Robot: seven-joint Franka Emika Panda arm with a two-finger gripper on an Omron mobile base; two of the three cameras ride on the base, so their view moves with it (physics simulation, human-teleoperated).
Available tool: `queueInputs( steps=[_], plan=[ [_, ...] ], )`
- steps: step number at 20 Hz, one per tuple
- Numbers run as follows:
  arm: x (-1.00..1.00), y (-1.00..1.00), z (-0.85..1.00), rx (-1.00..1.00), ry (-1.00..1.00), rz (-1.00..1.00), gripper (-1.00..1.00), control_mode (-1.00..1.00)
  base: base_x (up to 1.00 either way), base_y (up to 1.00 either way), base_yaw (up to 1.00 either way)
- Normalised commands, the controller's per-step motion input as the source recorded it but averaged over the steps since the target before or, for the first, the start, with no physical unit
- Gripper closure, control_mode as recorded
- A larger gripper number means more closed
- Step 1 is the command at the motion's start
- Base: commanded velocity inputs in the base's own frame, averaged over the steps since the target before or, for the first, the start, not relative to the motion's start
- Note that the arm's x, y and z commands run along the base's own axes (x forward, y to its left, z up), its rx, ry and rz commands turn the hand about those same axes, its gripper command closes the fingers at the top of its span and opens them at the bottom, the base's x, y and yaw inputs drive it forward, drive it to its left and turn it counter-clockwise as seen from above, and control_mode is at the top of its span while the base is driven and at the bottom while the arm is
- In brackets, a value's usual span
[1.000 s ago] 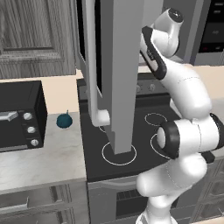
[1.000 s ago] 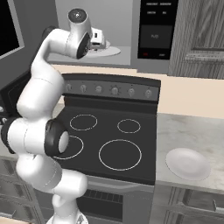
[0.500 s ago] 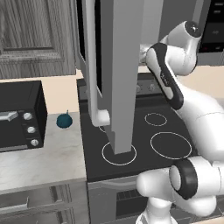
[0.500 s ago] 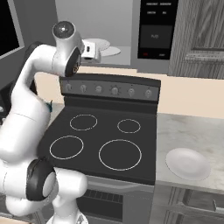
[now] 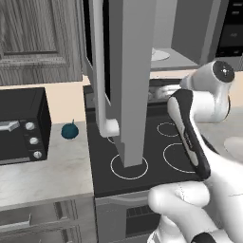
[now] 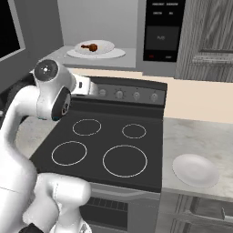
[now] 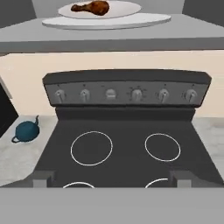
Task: Pick the chicken drumstick from the counter and place it in the microwave.
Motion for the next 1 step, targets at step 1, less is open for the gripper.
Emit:
queueInputs(
  steps=[1],
  plan=[
    [-1.00, -0.05, -0.70, 0.00, 0.00, -0.11, -1.00, -1.00, 0.00, 0.00, 0.00]
  ],
)
